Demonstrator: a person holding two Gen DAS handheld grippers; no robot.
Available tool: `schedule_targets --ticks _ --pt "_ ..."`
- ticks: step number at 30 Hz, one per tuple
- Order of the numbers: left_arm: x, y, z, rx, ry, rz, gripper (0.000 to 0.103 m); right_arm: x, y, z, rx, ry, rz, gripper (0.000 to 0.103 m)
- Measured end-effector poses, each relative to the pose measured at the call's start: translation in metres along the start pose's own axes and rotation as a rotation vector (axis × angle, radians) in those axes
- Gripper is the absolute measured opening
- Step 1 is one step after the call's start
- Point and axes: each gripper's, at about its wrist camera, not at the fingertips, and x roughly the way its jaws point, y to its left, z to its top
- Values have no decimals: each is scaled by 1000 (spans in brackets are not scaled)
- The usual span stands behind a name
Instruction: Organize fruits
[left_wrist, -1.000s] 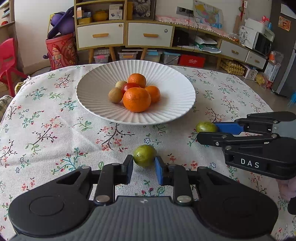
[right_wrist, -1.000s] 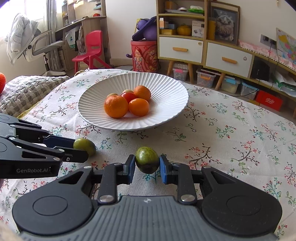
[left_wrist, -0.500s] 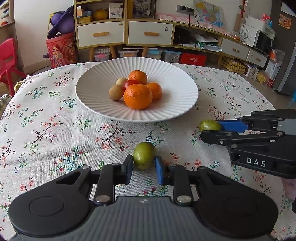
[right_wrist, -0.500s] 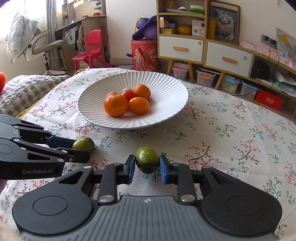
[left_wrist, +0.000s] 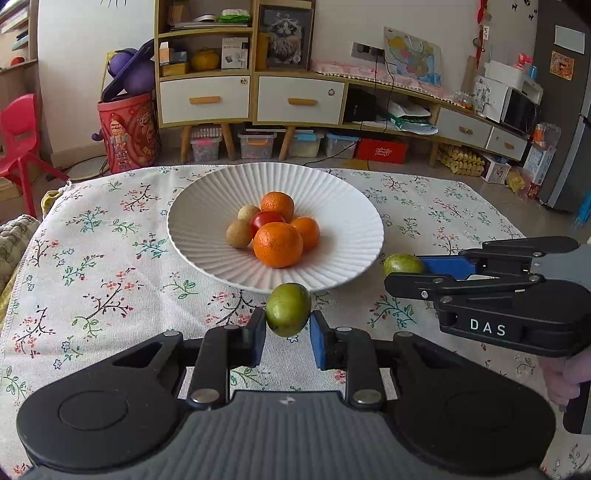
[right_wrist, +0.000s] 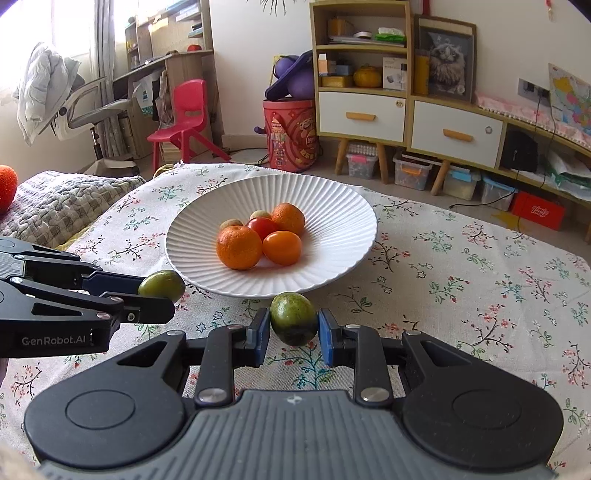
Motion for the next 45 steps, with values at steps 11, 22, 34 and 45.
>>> schedule_targets --ticks 11,22,34,45 --pt "16 13 21 -23 -17 58 9 15 2 19 15 -20 -10 25" --pt "33 15 28 -32 -3 88 10 33 -7 30 19 -16 -52 25" --pt "33 13 29 -27 -19 88 16 32 -8 28 10 -19 -75 31" --pt "15 14 22 -45 -31 79 41 17 -8 25 38 -19 -58 45"
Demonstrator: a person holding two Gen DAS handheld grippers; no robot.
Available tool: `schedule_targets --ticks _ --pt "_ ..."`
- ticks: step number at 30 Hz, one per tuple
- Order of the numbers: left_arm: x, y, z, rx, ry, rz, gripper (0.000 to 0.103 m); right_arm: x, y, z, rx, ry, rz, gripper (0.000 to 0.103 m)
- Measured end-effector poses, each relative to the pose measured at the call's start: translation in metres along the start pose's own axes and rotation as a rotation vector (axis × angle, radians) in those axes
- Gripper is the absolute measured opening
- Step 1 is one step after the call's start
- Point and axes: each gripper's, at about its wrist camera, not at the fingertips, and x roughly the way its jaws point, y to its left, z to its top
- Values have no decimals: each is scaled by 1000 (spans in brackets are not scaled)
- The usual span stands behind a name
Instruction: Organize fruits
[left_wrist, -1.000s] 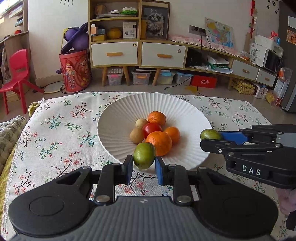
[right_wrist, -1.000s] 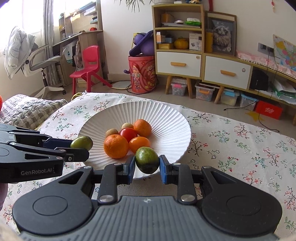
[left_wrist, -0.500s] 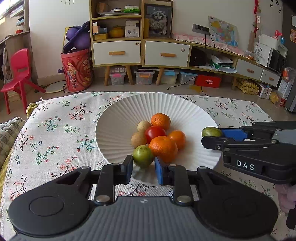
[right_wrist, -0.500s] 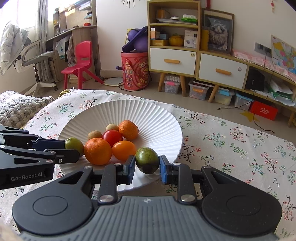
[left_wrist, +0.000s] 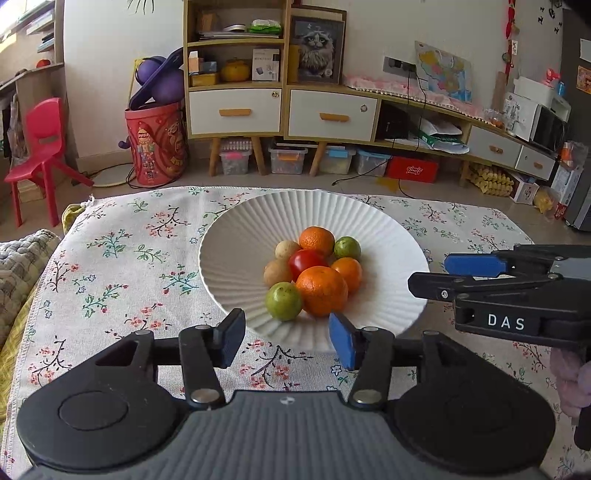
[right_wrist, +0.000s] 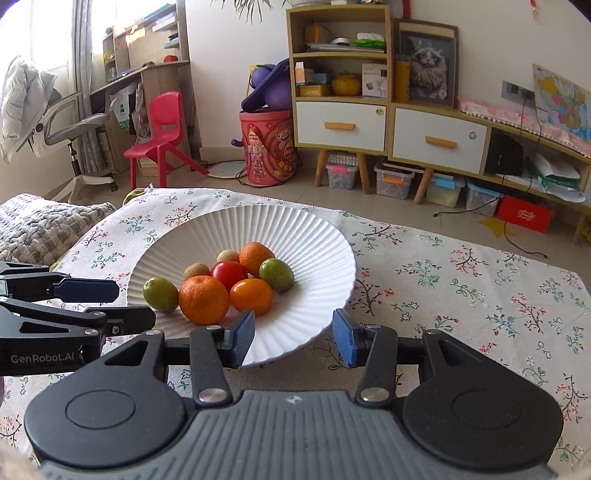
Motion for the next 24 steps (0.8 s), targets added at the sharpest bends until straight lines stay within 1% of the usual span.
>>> schedule_targets --ticks 3,5,8,10,15,18,21,24 --pt "-7 0 -2 -3 -3 -5 47 -5 1 -1 5 -2 1 51" --pt "-10 0 -5 -8 2 2 51 -8 1 -1 11 -1 0 54" --pt "-14 1 -9 -24 15 13 57 -13 2 -4 24 5 -5 61" --pt "-15 2 -11 -28 20 19 65 -16 2 -6 30 13 -11 65" --pt "-22 2 -16 -35 29 42 78 -23 5 -12 42 44 -35 71" --pt "-25 2 -20 -44 42 57 82 -28 6 -17 55 66 -48 76" --pt "-28 3 -24 -58 56 75 90 -32 6 -20 66 87 -65 82" --pt "-32 3 -28 -73 64 90 91 -35 7 -23 73 108 -76 86"
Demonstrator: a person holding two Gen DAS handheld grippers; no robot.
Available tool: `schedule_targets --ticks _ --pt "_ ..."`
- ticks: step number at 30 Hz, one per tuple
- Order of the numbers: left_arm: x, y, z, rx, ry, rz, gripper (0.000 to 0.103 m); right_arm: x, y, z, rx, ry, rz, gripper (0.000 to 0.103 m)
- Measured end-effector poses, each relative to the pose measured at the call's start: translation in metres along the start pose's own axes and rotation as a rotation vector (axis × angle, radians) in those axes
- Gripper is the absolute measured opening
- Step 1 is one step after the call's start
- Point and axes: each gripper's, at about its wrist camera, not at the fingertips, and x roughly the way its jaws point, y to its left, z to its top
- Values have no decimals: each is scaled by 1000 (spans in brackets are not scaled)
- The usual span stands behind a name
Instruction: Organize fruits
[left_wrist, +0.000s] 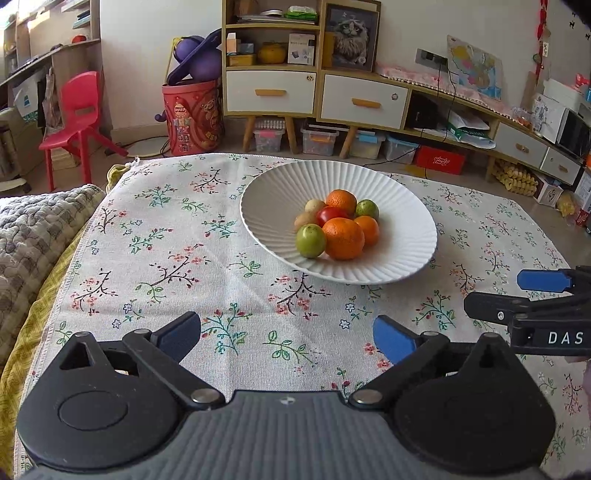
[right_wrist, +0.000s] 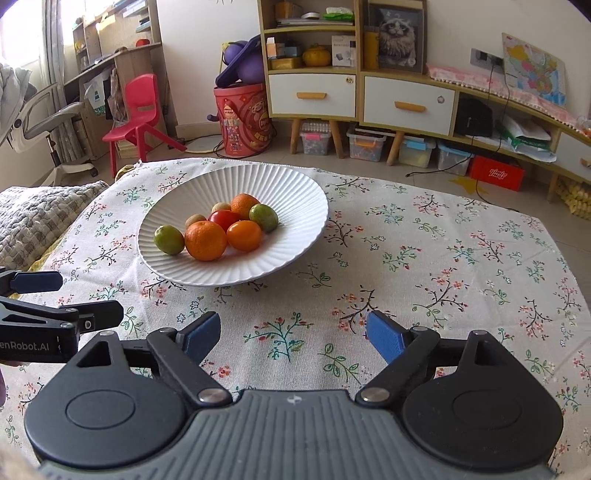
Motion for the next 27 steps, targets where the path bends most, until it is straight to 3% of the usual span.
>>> schedule_targets --ticks 15,27 --pt "-11 -6 -7 -18 31 72 92 -9 9 -10 -41 34 -66 100" --pt "-9 -11 -10 2 53 118 92 -7 12 -9 -44 37 -87 102"
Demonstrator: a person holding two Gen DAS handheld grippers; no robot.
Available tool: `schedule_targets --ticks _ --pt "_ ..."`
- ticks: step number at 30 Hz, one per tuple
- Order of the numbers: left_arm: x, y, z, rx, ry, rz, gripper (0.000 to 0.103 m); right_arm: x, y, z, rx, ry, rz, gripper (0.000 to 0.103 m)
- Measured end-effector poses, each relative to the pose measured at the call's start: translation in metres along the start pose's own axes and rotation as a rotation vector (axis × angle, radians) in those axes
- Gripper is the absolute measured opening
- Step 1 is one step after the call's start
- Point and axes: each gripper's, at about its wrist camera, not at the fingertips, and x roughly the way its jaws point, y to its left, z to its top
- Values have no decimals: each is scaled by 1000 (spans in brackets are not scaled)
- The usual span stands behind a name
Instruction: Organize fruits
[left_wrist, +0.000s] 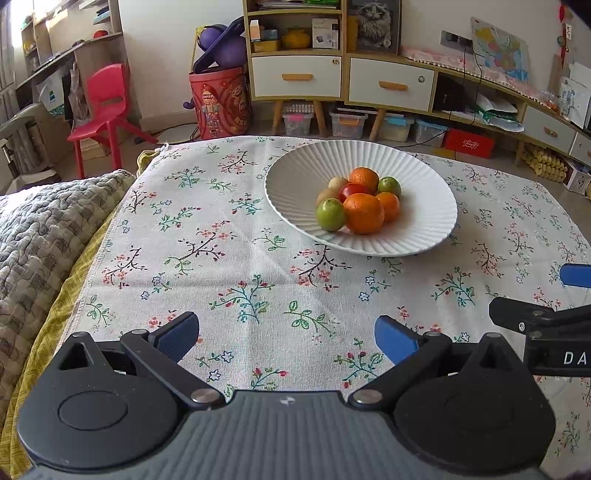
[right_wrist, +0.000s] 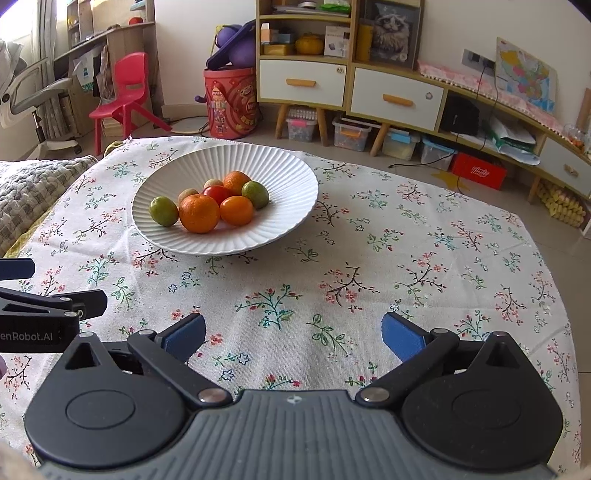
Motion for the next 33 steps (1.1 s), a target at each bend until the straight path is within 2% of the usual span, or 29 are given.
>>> schedule_targets --ticks 33 --pt "0 0 1 -1 11 -6 92 2 3 -2 -11 16 -5 102"
